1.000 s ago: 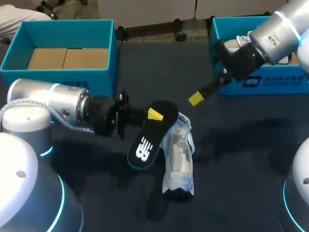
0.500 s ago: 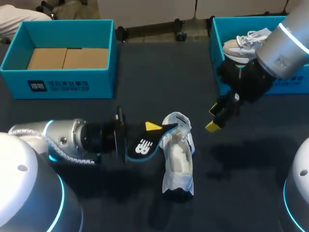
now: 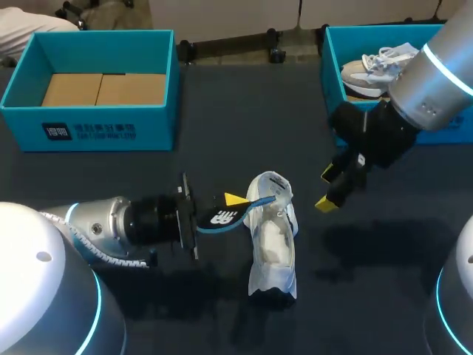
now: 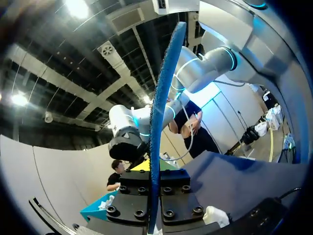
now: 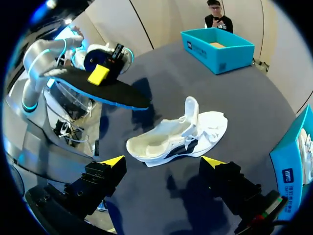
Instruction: Take the shoe out of the shoebox, open the shoe tongue, remove and reinsert the insole, then place the shoe into the shoebox
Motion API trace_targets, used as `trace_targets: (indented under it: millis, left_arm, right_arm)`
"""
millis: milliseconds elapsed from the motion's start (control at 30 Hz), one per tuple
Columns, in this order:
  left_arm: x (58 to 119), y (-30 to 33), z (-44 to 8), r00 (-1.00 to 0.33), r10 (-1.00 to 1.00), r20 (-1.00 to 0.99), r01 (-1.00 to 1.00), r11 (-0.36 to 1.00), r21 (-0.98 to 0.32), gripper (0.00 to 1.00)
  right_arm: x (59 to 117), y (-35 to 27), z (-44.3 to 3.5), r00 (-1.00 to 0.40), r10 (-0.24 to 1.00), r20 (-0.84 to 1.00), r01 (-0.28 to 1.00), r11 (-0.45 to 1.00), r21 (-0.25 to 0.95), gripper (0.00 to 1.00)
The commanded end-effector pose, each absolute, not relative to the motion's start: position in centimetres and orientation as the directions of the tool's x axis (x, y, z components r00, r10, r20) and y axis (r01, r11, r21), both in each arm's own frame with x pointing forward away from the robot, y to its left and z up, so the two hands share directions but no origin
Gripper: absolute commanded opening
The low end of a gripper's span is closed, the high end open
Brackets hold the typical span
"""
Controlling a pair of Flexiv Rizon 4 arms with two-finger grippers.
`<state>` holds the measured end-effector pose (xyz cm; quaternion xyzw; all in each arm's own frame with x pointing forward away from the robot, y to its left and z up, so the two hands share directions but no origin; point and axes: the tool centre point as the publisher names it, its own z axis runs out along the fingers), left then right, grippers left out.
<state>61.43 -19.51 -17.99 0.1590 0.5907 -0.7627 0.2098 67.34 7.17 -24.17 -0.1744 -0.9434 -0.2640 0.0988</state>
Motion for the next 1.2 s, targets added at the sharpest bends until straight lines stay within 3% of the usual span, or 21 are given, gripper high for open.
trace_targets:
  millis: [33, 433, 1200]
  left_arm:
    - [60.5, -20.5, -17.6, -0.881, -0.148, -0.45, 0.473, -0.207, -0.857, 0.0]
    - [58.2, -20.2, -18.5, -0.923, -0.125, -0.363, 0.378, -0.122, -0.918, 0.0]
    - [58.2, -20.2, -18.5, -0.923, -0.125, -0.363, 0.378, -0.122, -0.918, 0.0]
  right_arm:
    - [65.5, 6.9, -25.4, -0.932, 0.269, 0.241, 0.356, 0.799, 0.485, 1.0]
    - [62.7, 7.3, -27.6, -0.954, 0.22, 0.202, 0.289, 0.852, 0.436, 1.0]
    - [62.2, 7.4, -28.1, -0.956, 0.217, 0.195, 0.282, 0.863, 0.419, 1.0]
